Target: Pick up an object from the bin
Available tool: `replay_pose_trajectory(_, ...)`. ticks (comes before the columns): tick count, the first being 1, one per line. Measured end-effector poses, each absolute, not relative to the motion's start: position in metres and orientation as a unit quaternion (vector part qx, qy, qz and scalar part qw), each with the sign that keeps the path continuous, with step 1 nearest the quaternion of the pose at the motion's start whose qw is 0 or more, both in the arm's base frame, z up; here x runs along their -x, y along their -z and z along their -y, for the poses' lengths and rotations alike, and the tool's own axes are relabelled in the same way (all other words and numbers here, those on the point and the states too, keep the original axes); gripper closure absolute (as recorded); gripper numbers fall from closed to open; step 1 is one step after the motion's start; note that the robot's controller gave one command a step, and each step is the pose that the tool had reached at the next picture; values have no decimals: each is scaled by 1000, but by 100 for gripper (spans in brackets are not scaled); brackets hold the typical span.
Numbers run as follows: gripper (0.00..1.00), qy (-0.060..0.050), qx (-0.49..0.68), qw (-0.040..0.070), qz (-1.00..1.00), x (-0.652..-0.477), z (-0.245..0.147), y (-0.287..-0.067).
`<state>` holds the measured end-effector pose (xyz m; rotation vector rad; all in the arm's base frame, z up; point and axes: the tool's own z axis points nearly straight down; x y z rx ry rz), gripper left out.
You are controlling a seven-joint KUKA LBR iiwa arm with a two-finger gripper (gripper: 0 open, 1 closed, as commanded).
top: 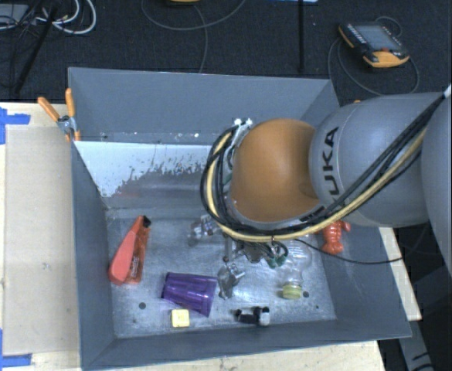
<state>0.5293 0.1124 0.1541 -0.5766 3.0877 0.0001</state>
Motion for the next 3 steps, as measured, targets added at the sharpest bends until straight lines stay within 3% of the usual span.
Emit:
replay_pose_trajectory(1, 0, 0, 309, 0, -951, -520, -129, -102)
replay_pose_trajectory(2, 0, 0, 289, 1, -957, -506, -132, -73)
replay_pose_trajectory(3, 100, -2, 268, 8, -964, -491, -94, -75)
